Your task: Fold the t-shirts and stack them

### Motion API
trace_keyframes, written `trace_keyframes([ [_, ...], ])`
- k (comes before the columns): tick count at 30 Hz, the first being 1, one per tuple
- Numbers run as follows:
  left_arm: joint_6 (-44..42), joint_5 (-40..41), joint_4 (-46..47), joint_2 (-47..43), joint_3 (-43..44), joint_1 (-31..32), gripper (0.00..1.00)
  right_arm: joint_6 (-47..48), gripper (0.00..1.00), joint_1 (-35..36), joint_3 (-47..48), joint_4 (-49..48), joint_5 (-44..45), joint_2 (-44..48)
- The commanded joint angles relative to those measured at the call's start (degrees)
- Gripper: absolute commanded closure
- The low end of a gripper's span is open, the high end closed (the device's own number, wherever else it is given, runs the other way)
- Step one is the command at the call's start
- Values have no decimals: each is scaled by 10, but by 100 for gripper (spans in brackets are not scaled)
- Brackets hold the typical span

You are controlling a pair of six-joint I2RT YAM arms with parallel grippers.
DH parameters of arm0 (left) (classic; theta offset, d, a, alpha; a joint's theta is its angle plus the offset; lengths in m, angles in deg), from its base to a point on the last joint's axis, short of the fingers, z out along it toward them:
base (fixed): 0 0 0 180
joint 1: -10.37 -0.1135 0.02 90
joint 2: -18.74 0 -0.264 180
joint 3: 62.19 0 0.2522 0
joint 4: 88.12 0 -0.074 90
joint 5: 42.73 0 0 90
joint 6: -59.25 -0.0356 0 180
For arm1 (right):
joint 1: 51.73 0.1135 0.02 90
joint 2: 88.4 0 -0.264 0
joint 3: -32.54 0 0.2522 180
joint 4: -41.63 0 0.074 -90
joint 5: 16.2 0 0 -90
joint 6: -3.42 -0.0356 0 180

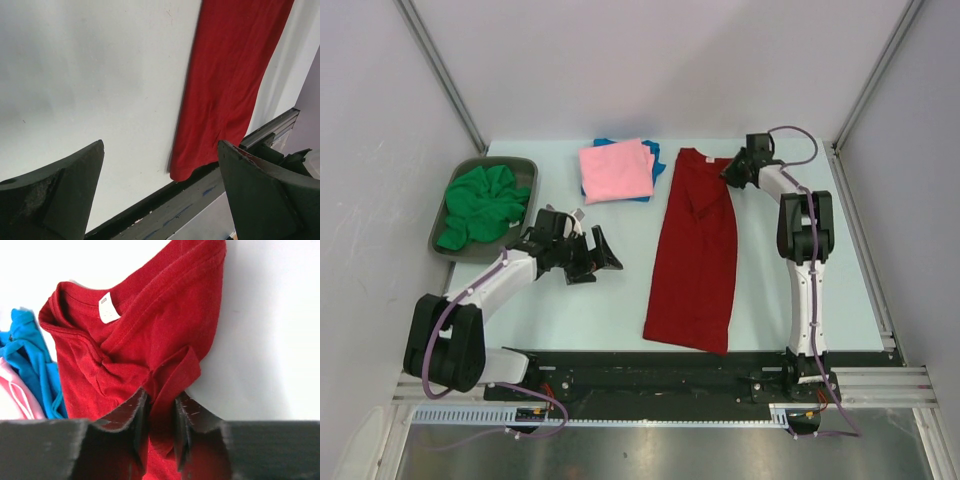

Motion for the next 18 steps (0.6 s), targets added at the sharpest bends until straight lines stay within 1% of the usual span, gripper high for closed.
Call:
trace_keyframes([
  [1, -7, -2, 2, 1, 27, 1, 0, 43, 63, 31, 107, 109, -18, -74],
  [2, -6, -2, 1, 0, 28, 1, 0, 50, 46, 32, 121, 119, -21, -80],
  [4, -6, -4, -1, -7, 27, 1, 1, 75, 26, 32, 134, 140, 10, -73],
  [5, -6, -2, -2, -10, 25, 1, 0, 84, 7, 31, 126, 141, 29, -63],
  [6, -7, -2, -5, -14, 25, 1, 0, 95, 1, 30, 116, 139, 75, -50],
  [7, -9, 0, -7, -17, 24, 1, 0, 117, 1, 26, 103, 132, 92, -14],
  [9, -9, 2, -9, -28, 20, 2, 0, 138, 0, 23, 49, 116, 148, 28],
  [10, -8, 0, -10, -32, 19, 2, 0, 160, 0, 20, 27, 96, 153, 49],
  [11, -8, 2, -10, -37, 19, 1, 0, 169, 0, 21, 0, 92, 166, 90],
  [13, -7, -2, -10, -43, 19, 1, 0, 196, 0, 28, -13, 105, 184, 119],
  [14, -6, 1, -12, -49, 20, 1, 0, 234, 0, 47, -11, 118, 199, 141],
  [15, -7, 2, -15, -51, 21, 1, 0, 256, 0, 58, -9, 130, 248, 149],
  [16, -7, 2, -16, -53, 21, 1, 0, 276, 0, 72, -9, 150, 276, 158],
  [17, -6, 4, -16, -56, 21, 1, 0, 311, 0, 97, -11, 155, 331, 173],
  [18, -6, 9, -16, -59, 20, 1, 0, 326, 0, 112, -18, 156, 348, 181],
])
